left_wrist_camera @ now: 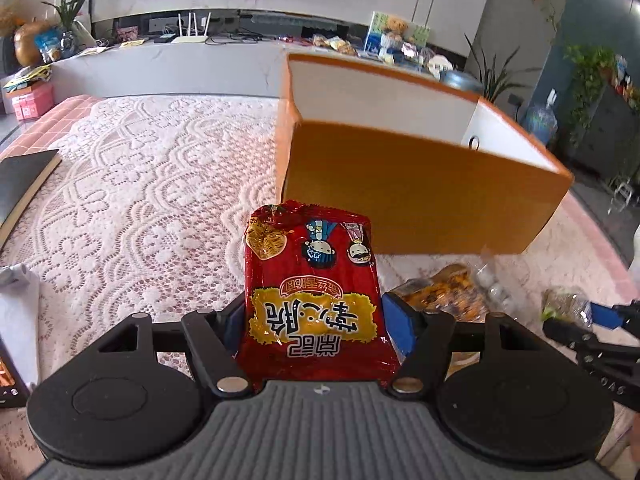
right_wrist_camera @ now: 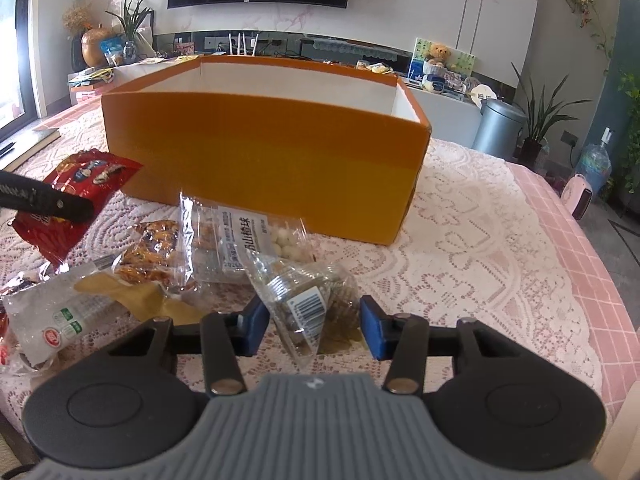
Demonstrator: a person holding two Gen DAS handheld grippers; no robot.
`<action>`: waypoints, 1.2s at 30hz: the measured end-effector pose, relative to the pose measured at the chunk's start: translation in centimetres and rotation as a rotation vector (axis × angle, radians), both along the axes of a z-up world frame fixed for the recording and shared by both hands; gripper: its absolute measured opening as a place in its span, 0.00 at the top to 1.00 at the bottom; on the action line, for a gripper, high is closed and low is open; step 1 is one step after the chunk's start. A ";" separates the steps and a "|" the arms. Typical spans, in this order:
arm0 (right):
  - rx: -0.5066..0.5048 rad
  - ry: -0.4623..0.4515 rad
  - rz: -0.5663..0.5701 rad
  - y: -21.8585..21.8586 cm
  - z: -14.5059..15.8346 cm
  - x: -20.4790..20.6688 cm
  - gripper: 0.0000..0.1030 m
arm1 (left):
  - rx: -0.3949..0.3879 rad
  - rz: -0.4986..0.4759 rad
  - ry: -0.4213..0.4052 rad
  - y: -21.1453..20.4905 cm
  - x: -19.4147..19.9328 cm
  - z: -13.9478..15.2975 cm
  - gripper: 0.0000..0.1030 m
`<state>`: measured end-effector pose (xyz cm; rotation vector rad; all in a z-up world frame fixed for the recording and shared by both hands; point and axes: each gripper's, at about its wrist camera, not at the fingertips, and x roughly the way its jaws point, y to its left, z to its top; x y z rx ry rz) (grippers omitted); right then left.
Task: Organize snacks
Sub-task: 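Lift both held bags and carry them over the orange box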
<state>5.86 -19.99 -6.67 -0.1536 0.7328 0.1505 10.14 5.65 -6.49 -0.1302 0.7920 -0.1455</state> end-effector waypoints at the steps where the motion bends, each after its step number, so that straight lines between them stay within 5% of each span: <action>1: -0.004 -0.007 -0.003 0.0 0.3 -0.2 0.54 | -0.001 0.000 -0.006 0.0 -0.3 0.4 0.23; 23: 0.062 -0.181 0.039 0.0 9.3 -4.2 0.55 | -0.012 -0.034 -0.119 -2.7 -3.0 8.0 0.23; 36: 0.070 -0.263 0.114 0.9 14.2 0.1 0.55 | 0.004 -0.058 -0.187 -4.5 0.5 11.1 0.24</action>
